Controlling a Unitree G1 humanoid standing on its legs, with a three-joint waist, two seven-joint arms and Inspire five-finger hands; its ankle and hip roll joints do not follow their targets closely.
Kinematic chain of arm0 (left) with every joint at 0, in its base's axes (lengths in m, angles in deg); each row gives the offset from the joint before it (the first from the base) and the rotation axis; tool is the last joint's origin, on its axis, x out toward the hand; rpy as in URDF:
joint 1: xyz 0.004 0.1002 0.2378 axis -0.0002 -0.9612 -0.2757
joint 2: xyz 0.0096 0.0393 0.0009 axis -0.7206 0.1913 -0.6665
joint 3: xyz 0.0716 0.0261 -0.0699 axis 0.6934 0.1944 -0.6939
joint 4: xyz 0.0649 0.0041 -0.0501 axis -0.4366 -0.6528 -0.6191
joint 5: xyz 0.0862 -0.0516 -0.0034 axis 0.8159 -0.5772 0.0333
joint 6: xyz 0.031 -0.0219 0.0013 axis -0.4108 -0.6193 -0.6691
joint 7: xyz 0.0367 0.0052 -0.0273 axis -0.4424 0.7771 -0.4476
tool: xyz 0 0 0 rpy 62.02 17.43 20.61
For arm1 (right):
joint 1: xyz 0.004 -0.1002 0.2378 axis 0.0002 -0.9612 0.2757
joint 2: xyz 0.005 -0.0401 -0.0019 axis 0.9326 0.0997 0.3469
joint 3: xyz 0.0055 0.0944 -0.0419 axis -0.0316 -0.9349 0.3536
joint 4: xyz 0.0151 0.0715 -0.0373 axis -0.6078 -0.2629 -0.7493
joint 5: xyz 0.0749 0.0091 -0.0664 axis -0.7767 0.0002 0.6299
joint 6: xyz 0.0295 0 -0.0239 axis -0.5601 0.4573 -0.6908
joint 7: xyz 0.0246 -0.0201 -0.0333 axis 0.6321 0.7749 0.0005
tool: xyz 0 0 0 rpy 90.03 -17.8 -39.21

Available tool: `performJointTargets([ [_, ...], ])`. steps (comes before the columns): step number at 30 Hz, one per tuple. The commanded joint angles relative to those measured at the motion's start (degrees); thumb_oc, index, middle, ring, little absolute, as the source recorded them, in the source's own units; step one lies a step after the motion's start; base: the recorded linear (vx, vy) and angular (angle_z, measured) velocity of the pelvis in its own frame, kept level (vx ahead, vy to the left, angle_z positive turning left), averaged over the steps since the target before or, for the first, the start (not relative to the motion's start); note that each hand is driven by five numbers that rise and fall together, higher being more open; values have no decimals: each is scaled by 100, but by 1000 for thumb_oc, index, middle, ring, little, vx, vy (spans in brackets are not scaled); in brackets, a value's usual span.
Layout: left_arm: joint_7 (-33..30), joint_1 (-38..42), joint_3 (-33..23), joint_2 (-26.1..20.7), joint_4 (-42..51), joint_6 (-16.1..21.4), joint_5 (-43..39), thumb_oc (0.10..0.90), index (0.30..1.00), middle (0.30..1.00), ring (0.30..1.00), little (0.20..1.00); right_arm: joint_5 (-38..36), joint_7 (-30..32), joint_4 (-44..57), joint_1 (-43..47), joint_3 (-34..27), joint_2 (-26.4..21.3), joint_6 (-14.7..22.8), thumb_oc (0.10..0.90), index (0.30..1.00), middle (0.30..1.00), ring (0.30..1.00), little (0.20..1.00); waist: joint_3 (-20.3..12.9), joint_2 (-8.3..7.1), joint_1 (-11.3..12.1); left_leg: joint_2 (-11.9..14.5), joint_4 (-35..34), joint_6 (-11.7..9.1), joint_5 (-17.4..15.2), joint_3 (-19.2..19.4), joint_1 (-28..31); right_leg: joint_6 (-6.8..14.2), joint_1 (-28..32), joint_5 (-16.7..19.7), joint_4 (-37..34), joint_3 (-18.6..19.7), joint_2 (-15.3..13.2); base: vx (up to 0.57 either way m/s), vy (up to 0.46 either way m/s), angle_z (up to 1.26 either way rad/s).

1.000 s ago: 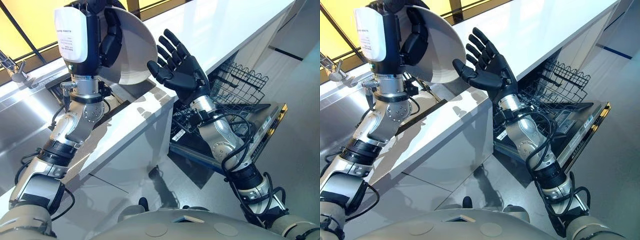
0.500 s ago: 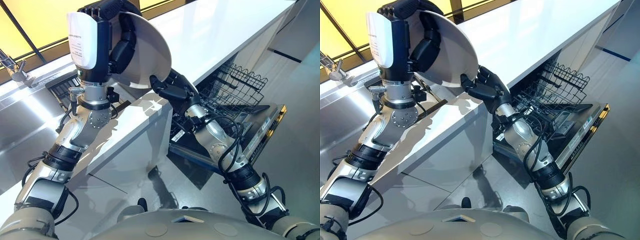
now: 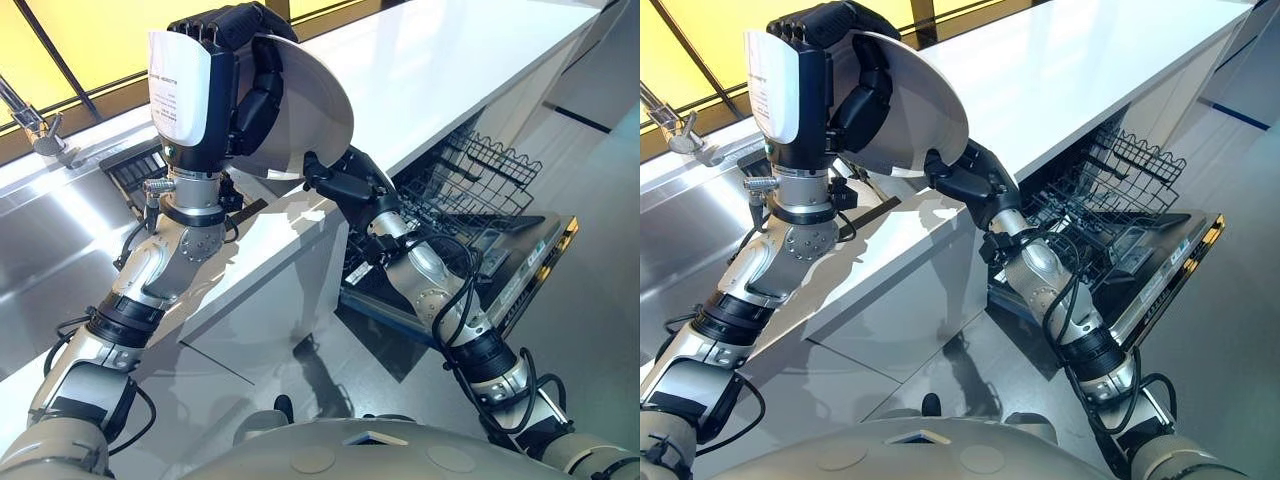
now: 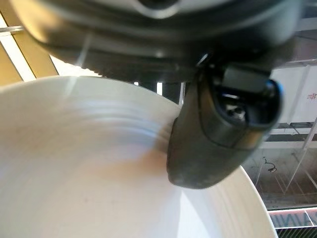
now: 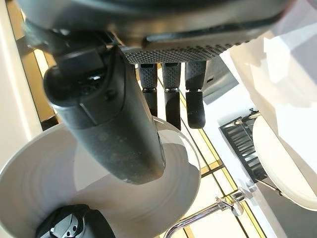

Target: Pick up plates and place into dishwasher.

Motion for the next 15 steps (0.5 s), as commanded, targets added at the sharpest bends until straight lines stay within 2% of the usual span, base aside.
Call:
performJointTargets([
  [1, 333, 286, -207, 66, 643, 273, -1123, 800, 900, 900, 900, 900, 315, 109, 274, 179, -613, 113, 764, 100, 300, 300, 300, 200, -210, 69, 95, -275, 12, 165, -751, -28, 232, -125, -332, -146, 273, -151, 463, 0, 0, 0],
  [6, 1485, -276, -476, 441, 536, 51, -2865, 800, 900, 900, 900, 900, 941, 277, 291, 67, -962, 28, 992, 100, 300, 300, 300, 200, -179, 92, 155, -272, 12, 174, -735, -87, 230, -101, -312, -169, 288, -180, 451, 0, 0, 0],
  [8, 1639, -446, -629, 504, 541, -23, -3253, 800, 900, 900, 900, 900, 1305, 391, 294, 37, -1122, -50, 1055, 100, 300, 300, 300, 200, -170, 98, 177, -276, 12, 180, -728, -108, 236, -96, -310, -166, 296, -200, 444, 13, -2, 6],
  [13, 1612, -812, -1152, 395, 573, -229, -3056, 800, 900, 900, 900, 900, 2067, 606, 177, -112, -1650, -384, 1251, 100, 300, 300, 300, 200, -157, 114, 230, -285, 12, 189, -698, -182, 238, -98, -304, -191, 343, -239, 435, 9, 4, 10],
  [15, 1572, -884, -1333, 294, 497, -267, -2944, 800, 900, 900, 900, 900, 2041, 634, 102, -161, -1825, -539, 1312, 100, 300, 300, 300, 200, -155, 116, 237, -292, 12, 191, -689, -215, 239, -99, -298, -199, 354, -252, 430, 5, 7, 9],
])
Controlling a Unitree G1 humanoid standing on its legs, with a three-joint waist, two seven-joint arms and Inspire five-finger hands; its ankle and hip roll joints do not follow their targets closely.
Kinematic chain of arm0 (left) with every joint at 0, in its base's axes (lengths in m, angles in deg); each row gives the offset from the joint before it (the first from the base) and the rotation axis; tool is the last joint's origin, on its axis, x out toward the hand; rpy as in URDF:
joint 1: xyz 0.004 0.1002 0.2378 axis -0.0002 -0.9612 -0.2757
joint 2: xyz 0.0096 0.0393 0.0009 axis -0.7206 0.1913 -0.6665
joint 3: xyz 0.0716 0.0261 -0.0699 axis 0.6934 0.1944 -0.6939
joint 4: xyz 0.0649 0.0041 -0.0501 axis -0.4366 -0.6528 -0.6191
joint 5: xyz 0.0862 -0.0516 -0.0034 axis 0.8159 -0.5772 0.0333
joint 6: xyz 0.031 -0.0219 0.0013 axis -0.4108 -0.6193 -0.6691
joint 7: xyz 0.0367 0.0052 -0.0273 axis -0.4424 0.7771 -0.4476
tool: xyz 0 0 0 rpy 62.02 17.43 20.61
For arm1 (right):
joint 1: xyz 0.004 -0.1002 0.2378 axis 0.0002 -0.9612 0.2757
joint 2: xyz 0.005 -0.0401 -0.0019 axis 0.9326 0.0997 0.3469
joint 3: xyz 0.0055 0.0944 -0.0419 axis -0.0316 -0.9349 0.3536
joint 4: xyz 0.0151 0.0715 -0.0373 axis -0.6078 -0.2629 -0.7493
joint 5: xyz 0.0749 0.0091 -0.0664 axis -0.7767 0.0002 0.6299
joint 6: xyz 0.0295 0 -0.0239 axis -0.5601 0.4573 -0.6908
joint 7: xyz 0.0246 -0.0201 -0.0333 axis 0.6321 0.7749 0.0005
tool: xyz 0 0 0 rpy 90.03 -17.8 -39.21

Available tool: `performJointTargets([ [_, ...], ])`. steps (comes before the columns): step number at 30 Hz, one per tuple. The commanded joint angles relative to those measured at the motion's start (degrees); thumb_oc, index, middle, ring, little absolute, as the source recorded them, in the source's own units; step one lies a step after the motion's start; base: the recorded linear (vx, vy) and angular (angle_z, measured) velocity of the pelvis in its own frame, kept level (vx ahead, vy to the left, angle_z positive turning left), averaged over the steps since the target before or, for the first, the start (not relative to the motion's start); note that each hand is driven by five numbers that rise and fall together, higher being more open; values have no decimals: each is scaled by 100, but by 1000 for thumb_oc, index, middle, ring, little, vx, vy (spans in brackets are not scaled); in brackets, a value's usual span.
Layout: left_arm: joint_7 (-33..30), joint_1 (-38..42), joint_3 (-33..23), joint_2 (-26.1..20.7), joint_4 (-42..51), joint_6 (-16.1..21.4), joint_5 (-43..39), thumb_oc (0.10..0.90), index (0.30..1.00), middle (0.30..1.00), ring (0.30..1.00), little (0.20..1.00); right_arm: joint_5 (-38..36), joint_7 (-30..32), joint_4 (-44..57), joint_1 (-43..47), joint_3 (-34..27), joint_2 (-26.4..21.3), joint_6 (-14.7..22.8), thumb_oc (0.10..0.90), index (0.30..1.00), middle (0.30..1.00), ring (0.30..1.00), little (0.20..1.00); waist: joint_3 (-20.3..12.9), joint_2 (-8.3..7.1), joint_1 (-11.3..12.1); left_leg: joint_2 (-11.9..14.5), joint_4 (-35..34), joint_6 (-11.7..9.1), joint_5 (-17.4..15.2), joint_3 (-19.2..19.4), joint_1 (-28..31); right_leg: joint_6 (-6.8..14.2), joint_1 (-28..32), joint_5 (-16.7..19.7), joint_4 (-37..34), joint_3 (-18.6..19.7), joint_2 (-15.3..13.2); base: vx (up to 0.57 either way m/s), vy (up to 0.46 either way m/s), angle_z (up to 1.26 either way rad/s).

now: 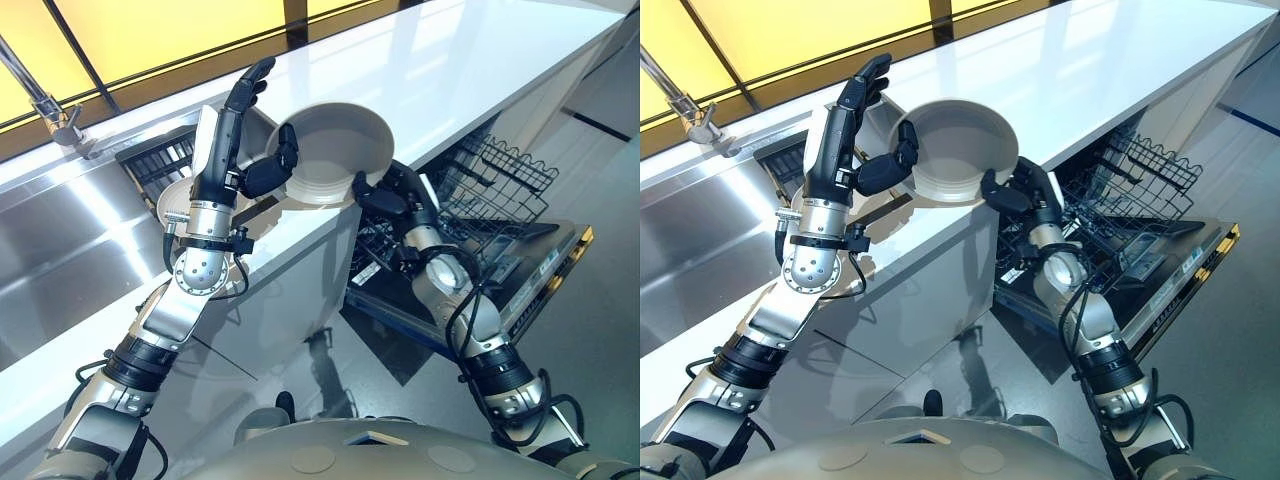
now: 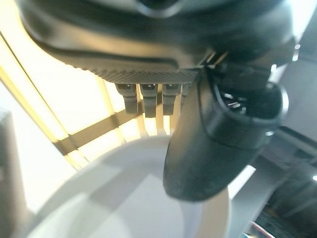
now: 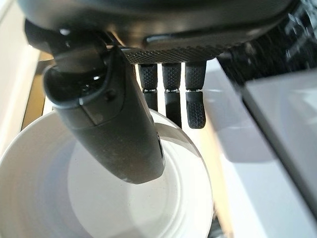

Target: Pick up plates and place into dishwasher.

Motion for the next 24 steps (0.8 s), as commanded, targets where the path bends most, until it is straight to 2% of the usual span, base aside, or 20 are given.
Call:
performJointTargets([
  [1, -398, 349, -1207, -351, -49, 184, 51, 800, 900, 900, 900, 900, 137, 245, 498, 390, -1093, -182, 1153, 100, 300, 300, 300, 200, -221, 40, 93, -273, 12, 184, -722, -56, 316, -113, -305, -189, 359, -108, 436, 7, 2, 9],
  [10, -484, 16, -1760, -567, -433, 212, -151, 800, 900, 900, 900, 900, 353, 793, -105, 266, -1718, -497, 1388, 100, 300, 300, 300, 200, -222, 39, 164, -269, 12, 176, -731, -138, 362, -109, -242, -216, 372, -187, 409, 17, -4, 8],
  [16, -302, -116, -1940, -730, -636, 308, -286, 800, 900, 900, 900, 900, 511, 1756, -668, 426, -2349, -1027, 1505, 100, 300, 300, 300, 200, -199, 24, 229, -237, 12, 147, -748, -139, 406, -103, -195, -264, 413, -260, 403, 37, -23, 10],
  [20, -130, -150, -1916, -844, -764, 388, -385, 800, 900, 900, 900, 900, 189, 2465, -1095, 607, -2769, -1370, 1815, 100, 300, 300, 300, 200, -175, 19, 276, -220, 13, 148, -764, -163, 447, -110, -176, -327, 509, -308, 397, 40, -30, 9],
  [24, -8, -63, -1790, -921, -982, 417, -596, 800, 900, 900, 900, 900, -296, 2916, -1619, 870, -3066, -1615, 2119, 100, 300, 300, 300, 200, -159, 1, 323, -225, 20, 144, -780, -232, 476, -123, -157, -371, 578, -344, 405, 21, -23, 2],
])
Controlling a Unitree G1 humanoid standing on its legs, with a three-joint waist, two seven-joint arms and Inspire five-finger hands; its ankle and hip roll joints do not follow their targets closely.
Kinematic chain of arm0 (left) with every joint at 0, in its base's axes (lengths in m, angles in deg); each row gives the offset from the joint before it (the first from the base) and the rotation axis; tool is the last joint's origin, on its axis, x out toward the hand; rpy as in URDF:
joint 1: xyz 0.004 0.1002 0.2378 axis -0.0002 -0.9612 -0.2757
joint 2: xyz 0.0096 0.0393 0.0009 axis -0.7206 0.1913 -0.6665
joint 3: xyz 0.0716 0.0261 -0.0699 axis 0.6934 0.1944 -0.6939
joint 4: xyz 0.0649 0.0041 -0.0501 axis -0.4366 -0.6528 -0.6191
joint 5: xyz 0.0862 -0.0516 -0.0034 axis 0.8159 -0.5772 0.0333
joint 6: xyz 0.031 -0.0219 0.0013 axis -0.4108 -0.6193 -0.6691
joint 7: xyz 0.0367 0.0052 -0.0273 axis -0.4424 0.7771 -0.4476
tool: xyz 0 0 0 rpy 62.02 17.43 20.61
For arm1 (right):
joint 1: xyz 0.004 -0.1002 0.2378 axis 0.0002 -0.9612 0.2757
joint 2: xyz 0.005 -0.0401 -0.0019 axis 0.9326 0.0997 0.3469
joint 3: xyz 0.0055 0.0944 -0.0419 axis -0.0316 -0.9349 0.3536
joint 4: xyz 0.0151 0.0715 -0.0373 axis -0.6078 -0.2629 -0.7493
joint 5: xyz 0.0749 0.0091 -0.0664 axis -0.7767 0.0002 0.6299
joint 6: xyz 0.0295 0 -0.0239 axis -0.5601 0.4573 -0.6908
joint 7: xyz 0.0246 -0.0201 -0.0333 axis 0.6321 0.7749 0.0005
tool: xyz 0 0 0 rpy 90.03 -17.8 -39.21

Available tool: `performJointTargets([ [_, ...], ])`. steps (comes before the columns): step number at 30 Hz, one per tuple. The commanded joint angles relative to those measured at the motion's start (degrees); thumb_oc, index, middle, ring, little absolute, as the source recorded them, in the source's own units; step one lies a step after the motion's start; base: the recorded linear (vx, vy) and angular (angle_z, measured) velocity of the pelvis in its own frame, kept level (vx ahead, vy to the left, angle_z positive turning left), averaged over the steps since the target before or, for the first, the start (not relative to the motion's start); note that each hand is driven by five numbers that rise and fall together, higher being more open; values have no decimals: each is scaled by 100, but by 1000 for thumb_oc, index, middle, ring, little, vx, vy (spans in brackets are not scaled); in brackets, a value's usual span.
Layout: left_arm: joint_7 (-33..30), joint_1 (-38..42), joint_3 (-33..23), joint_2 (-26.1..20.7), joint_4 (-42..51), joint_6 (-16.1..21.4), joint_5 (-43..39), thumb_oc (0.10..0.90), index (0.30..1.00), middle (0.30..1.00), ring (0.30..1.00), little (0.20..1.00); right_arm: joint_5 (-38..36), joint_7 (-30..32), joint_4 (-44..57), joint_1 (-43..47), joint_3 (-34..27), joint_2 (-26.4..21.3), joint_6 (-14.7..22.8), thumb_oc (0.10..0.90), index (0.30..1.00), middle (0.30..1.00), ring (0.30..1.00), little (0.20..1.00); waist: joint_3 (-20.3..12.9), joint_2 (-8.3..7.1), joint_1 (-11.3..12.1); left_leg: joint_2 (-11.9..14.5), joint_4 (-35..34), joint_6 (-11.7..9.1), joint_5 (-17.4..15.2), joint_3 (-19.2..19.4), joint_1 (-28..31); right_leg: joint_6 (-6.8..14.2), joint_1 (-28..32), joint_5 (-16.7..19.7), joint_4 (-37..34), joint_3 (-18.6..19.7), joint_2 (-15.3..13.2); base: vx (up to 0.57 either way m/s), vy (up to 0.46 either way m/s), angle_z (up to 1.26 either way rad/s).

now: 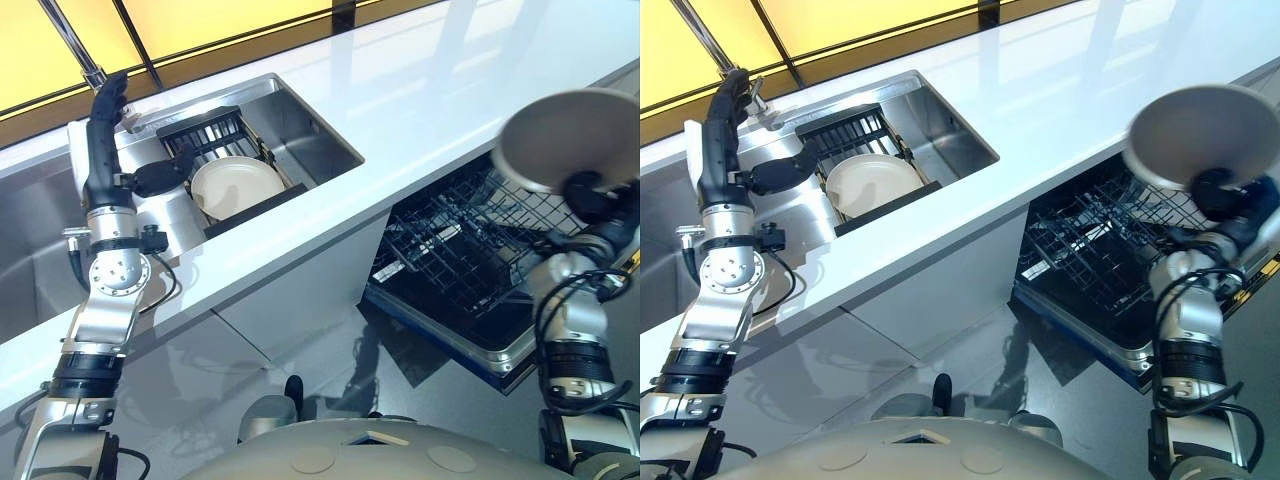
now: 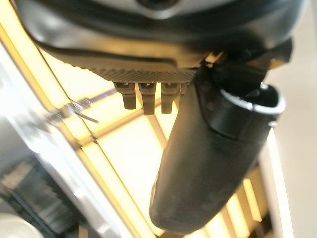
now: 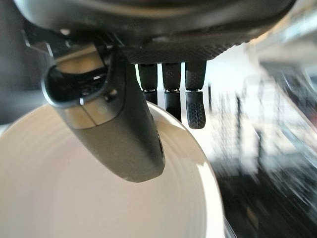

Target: Pick up plates and place into dishwasher.

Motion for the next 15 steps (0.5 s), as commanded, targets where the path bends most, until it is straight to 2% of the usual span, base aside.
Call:
performJointTargets([
  [1, 23, 521, 155, -405, 220, 490, -134, 800, 900, 900, 900, 900, -70, 233, 306, 851, 52, -635, 910, 100, 300, 300, 300, 200, -396, -28, 40, -159, 25, 122, -892, 73, 519, -141, -300, -327, 584, -184, 413, 31, -25, 5],
  [5, 184, 593, 310, -474, 78, 577, -307, 800, 900, 900, 900, 900, -32, 421, -204, 1011, -41, -890, 868, 100, 300, 300, 300, 200, -400, -56, 85, -170, 38, 109, -898, 24, 526, -147, -284, -336, 597, -224, 419, 43, -29, 6],
  [8, 270, 583, 349, -486, -84, 698, -354, 800, 900, 900, 900, 900, 286, 387, -707, 1015, -90, -1128, 442, 100, 300, 300, 300, 200, -397, -86, 103, -176, 50, 95, -907, 13, 529, -143, -274, -347, 605, -235, 425, 54, -35, 10],
  [13, 428, 438, 281, -480, 1, 669, -397, 800, 900, 900, 900, 900, 1780, -192, -1646, 831, 140, -1705, -1334, 100, 300, 300, 300, 200, -336, -126, 128, -153, 45, 77, -877, -26, 528, -143, -283, -369, 677, -251, 424, 68, -50, 4],
  [15, 518, 371, 217, -527, 116, 604, -415, 800, 900, 900, 900, 900, 2318, -491, -1792, 718, 290, -1948, -1924, 100, 300, 300, 300, 200, -285, -144, 139, -139, 62, 73, -851, -67, 510, -159, -306, -399, 757, -254, 427, 101, -88, 5],
])
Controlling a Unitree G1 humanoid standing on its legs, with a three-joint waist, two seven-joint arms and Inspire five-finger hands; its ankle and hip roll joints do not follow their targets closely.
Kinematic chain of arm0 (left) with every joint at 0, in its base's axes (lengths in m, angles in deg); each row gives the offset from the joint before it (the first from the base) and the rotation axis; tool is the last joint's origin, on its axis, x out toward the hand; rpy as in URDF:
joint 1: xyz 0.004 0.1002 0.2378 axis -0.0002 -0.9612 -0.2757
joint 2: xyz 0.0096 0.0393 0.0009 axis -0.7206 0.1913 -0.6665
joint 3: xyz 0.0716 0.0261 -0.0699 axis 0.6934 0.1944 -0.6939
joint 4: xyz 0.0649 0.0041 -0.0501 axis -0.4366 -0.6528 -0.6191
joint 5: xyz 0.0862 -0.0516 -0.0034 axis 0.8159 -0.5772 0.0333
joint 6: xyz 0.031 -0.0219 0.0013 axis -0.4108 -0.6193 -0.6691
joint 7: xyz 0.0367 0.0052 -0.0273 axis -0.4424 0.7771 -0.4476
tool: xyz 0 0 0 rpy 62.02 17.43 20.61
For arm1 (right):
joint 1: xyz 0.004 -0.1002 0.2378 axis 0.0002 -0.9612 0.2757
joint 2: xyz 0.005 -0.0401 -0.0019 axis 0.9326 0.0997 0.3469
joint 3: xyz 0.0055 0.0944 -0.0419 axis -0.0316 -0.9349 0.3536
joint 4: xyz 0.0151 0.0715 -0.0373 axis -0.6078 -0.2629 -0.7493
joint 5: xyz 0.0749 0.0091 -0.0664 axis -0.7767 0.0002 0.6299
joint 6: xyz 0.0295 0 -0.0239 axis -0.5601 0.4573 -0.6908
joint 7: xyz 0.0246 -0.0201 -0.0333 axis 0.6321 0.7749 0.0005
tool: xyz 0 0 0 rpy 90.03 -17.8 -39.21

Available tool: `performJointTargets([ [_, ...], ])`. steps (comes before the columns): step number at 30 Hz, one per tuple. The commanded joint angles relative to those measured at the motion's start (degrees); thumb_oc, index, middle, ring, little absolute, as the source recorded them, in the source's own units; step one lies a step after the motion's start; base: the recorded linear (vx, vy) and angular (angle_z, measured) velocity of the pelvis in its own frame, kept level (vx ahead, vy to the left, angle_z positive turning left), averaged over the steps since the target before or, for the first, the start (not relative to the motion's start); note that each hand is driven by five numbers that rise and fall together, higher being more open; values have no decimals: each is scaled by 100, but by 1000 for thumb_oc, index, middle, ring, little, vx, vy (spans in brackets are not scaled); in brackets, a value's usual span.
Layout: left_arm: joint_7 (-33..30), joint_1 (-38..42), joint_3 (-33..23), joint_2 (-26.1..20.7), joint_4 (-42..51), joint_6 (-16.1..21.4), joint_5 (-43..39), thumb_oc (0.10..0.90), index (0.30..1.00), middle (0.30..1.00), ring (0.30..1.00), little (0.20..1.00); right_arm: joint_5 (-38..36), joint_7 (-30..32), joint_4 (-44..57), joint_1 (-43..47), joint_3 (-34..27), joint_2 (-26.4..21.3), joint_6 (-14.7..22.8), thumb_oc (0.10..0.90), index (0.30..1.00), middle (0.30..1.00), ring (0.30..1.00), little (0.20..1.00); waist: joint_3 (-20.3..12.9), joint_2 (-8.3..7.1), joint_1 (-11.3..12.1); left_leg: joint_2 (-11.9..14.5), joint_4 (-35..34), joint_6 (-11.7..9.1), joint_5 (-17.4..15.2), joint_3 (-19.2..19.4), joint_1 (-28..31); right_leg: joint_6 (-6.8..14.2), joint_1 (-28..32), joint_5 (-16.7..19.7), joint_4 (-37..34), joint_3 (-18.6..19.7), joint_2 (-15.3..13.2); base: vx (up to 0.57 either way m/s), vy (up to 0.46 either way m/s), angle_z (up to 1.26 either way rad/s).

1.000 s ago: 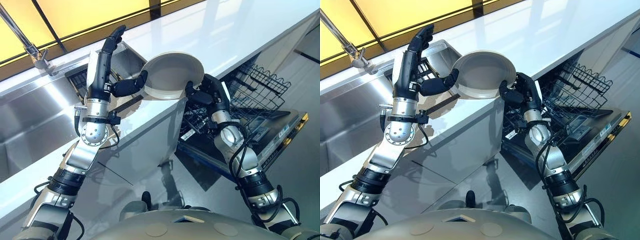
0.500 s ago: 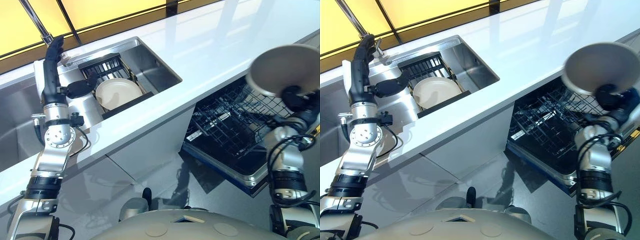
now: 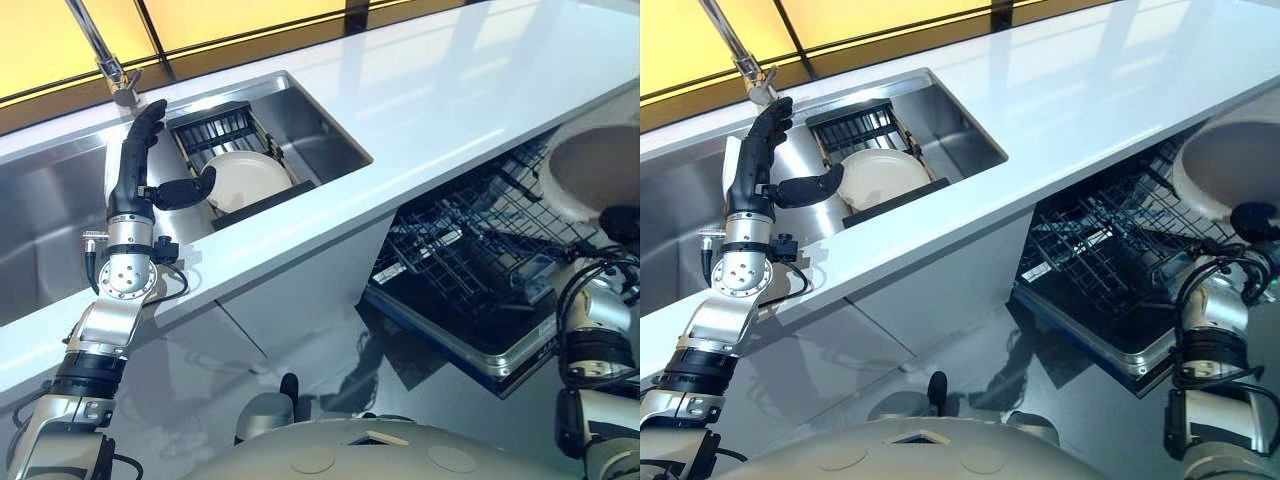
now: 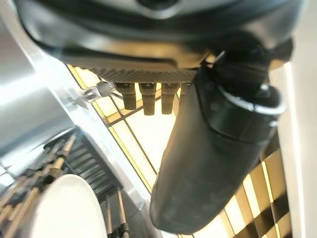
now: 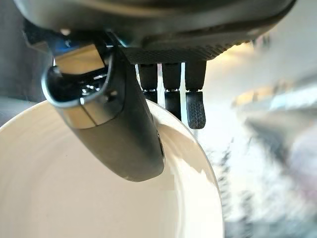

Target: Pick up plates and place into dishwasher.

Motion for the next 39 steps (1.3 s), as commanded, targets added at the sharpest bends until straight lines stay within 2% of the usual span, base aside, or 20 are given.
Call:
performJointTargets([
  [1, 68, 345, -243, -465, 316, 526, -178, 800, 900, 900, 900, 900, 1456, -492, 213, 235, 390, -1324, -666, 100, 300, 300, 300, 200, -360, -2, 27, -114, 61, 64, -920, 26, 490, -161, -408, -461, 806, -102, 424, 103, -82, 4],
  [2, 82, 338, -253, -472, 331, 525, -185, 800, 900, 900, 900, 900, 1575, -528, 200, 226, 415, -1354, -745, 100, 300, 300, 300, 200, -348, -4, 28, -112, 64, 63, -917, 17, 489, -164, -412, -470, 824, -104, 424, 91, -78, 6],
  [4, 173, 301, -328, -571, 434, 587, -202, 800, 900, 900, 900, 900, 2385, -994, 41, 207, 637, -1677, -1472, 100, 300, 300, 300, 200, -228, -29, 74, -100, 138, 47, -884, -57, 408, -189, -498, -523, 983, -111, 424, 34, -95, 5],
  [6, 220, 330, -375, -681, 511, 656, -277, 800, 900, 900, 900, 900, 2732, -1409, -185, 266, 850, -1942, -2068, 100, 300, 300, 300, 200, -105, -48, 121, -91, 244, 32, -865, -128, 260, -206, -619, -562, 1124, -150, 419, -38, -113, 11],
  [9, 351, 480, -430, -873, 564, 758, -427, 800, 900, 900, 900, 900, 2863, -1776, -822, 354, 1185, -2192, -2499, 100, 300, 300, 300, 200, 105, -82, 243, -75, 401, -7, -821, -255, -27, -237, -830, -605, 1306, -233, 410, -62, -125, 30],
  [10, 387, 516, -440, -915, 565, 771, -449, 800, 900, 900, 900, 900, 2933, -1892, -1012, 406, 1258, -2221, -2542, 100, 300, 300, 300, 200, 152, -88, 273, -78, 452, -14, -816, -293, -104, -247, -881, -621, 1351, -261, 407, -49, -136, 33],
  [13, 516, 551, -486, -1042, 625, 833, -483, 800, 900, 900, 900, 900, 3090, -1940, -1481, 488, 1469, -2271, -2462, 100, 300, 300, 300, 200, 315, -81, 417, -88, 580, -33, -778, -468, -321, -290, -981, -657, 1437, -343, 402, -13, -93, 30],
  [18, 628, 334, -570, -1066, 725, 938, -553, 800, 900, 900, 900, 900, 3588, -1919, -1358, 579, 1714, -2264, -2474, 100, 300, 300, 300, 200, 438, -26, 564, -117, 703, -65, -753, -660, -480, -325, -1014, -715, 1503, -466, 378, 23, -29, 12],
  [22, 695, 156, -550, -901, 826, 960, -499, 800, 900, 900, 900, 900, 4281, -2099, -965, 781, 1994, -2295, -2554, 100, 300, 300, 300, 200, 452, 18, 631, -123, 762, -106, -740, -747, -539, -323, -1011, -763, 1543, -536, 344, 32, 29, 8],
  [28, 803, -46, -501, -684, 855, 984, -423, 800, 900, 900, 900, 900, 5243, -2458, -619, 1096, 2406, -2302, -2319, 100, 300, 300, 300, 200, 380, 40, 692, -136, 787, -125, -698, -788, -507, -298, -936, -789, 1578, -561, 300, 57, 59, 13],
  [32, 860, -148, -467, -597, 877, 1006, -354, 800, 900, 900, 900, 900, 5782, -2481, -627, 1240, 2678, -2287, -2210, 100, 300, 300, 300, 200, 336, 55, 727, -132, 754, -128, -652, -784, -458, -280, -858, -768, 1547, -557, 293, 50, 54, 7],
  [35, 951, -187, -444, -597, 826, 1058, -345, 800, 900, 900, 900, 900, 6565, -2556, -613, 1349, 2941, -2318, -2139, 100, 300, 300, 300, 200, 321, 64, 766, -137, 751, -119, -619, -784, -447, -253, -833, -754, 1568, -555, 277, 23, 50, 9],
  [37, 977, -214, -440, -619, 833, 1061, -380, 800, 900, 900, 900, 900, 6826, -2613, -619, 1399, 3096, -2368, -2070, 100, 300, 300, 300, 200, 310, 61, 784, -137, 745, -115, -608, -780, -440, -241, -818, -751, 1573, -557, 269, 24, 39, 7],
  [39, 1013, -245, -442, -637, 841, 1066, -402, 800, 900, 900, 900, 900, 7412, -2843, -601, 1433, 3305, -2414, -1984, 100, 300, 300, 300, 200, 295, 49, 805, -145, 747, -106, -594, -773, -447, -223, -809, -744, 1582, -553, 258, 14, 44, 6],
])
